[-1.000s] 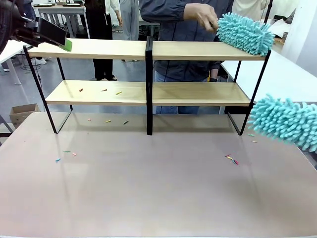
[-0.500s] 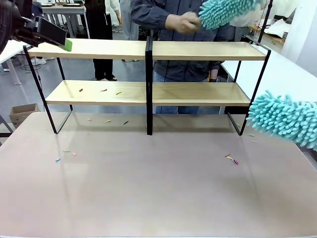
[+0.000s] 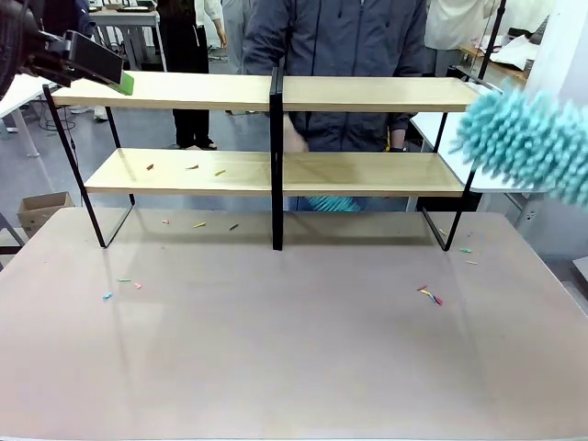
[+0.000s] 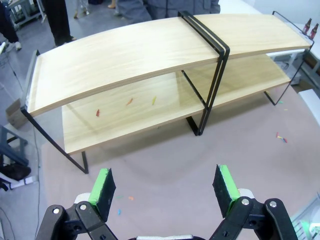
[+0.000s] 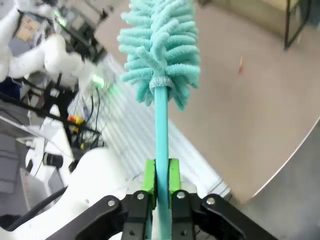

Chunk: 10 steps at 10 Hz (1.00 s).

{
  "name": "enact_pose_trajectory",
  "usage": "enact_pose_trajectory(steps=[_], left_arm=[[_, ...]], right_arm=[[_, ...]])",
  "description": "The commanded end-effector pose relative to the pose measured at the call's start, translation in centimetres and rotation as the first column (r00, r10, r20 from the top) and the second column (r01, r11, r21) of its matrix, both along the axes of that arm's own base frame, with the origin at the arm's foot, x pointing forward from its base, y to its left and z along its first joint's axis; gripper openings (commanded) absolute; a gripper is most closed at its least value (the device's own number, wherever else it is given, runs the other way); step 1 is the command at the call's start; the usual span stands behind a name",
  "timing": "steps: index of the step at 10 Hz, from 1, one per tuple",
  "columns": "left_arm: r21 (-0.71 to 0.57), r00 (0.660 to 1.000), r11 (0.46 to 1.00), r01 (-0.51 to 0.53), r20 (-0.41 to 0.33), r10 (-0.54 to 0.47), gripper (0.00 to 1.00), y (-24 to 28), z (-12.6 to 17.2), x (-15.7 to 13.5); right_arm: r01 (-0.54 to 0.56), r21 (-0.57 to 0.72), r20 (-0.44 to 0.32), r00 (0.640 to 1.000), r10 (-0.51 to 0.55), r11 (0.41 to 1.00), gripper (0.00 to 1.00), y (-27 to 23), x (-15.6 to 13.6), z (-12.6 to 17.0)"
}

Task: Clean the shelves.
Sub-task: Clean a randomly selected level of the Shelf with the Duster.

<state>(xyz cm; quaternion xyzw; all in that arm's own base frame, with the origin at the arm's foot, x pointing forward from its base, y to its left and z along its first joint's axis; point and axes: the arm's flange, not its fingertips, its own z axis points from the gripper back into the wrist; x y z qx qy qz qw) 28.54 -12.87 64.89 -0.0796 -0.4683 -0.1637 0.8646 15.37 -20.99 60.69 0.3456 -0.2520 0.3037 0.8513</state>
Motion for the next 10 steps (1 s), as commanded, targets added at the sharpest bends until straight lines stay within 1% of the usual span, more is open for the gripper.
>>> enact_pose_trajectory(steps=[1,2,3,4,5,10], left_arm=[[-0.006,1.000,1.000,0.001,0.003,-0.001,1.00,0.1,0.0,0.1],[-0.006,1.000,1.000,0.001,0.003,-0.001,1.00,0.1,0.0,0.1],[-0.006,1.000,1.000,0.001,0.003,-0.001,1.00,0.1,0.0,0.1],[-0.006,1.000,1.000,0.001,0.003,-0.001,1.00,0.1,0.0,0.1],[-0.006,1.000,1.000,0.001,0.003,-0.001,1.00,0.1,0.0,0.1],[-0.006,1.000,1.000,0.001,0.003,-0.001,1.00,0.1,0.0,0.1]], right_arm=[[0.017,0.159,0.233,0.971,-0.054,0.987,0.13,-1.1,-0.3,0.0],[0.048,0.249,0.305,0.944,-0.125,0.967,0.13,-1.8,-0.4,0.2],[0.118,0.338,0.343,0.908,-0.240,0.934,0.13,-2.5,-0.4,0.2],[0.162,0.366,0.328,0.899,-0.290,0.916,0.13,-2.9,0.0,0.0],[0.126,0.265,0.254,0.947,-0.196,0.956,0.13,-3.3,-1.0,1.4],[0.126,0.265,0.254,0.947,-0.196,0.956,0.13,-3.3,-1.0,1.4]])
